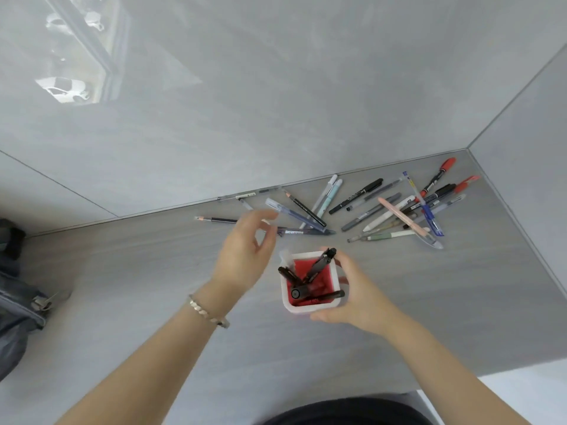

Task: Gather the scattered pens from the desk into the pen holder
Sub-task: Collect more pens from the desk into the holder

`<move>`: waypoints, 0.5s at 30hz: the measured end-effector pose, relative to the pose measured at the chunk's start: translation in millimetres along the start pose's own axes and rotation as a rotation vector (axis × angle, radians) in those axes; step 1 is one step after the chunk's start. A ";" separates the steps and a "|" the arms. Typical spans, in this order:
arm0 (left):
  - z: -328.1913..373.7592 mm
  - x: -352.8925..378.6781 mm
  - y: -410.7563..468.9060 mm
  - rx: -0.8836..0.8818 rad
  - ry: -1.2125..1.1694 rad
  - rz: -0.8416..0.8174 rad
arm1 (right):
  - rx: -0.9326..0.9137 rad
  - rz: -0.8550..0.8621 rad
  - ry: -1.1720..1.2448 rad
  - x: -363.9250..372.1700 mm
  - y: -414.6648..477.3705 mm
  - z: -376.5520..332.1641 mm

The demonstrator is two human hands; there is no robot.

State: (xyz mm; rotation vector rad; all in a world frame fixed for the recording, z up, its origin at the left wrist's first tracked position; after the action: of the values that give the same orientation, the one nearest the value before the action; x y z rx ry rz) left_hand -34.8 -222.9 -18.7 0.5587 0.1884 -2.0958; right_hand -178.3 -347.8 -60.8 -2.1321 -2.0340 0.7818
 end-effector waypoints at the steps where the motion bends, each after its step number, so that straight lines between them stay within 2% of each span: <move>1: -12.2 -0.8 15.3 -0.049 0.100 -0.052 | 0.001 -0.003 0.001 -0.1 0.0 -0.5; 3: -36.3 3.4 40.5 -0.116 0.303 -0.230 | 0.004 -0.004 0.002 -0.5 0.5 -1.8; 5: -53.5 13.5 57.8 -0.071 0.506 -0.429 | 0.015 -0.010 0.000 -0.5 0.9 -2.1; 7: -59.0 25.5 70.3 0.003 0.636 -0.550 | 0.026 -0.015 -0.010 -0.7 1.5 -1.9; 12: -62.6 48.7 80.6 0.079 0.844 -0.634 | 0.046 -0.022 -0.033 -0.5 1.4 -2.1; 15: -65.8 51.5 69.7 0.117 0.855 -0.672 | 0.041 -0.019 -0.029 -0.7 0.4 -3.1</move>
State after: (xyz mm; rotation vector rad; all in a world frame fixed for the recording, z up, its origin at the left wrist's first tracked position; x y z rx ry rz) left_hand 19.5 -278.2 -95.0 1.6226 0.8351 -2.3584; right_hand -176.6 -347.6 -58.1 -2.0888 -2.0303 0.8489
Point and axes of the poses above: each hand's wrist, its own y-axis towards the middle knuckle, its own x-axis out of the palm, z = x × y, the point moved 4 cm from there along y, towards the middle knuckle, and after that the axes turned 10 degrees about -y, right-handed, at the moved point
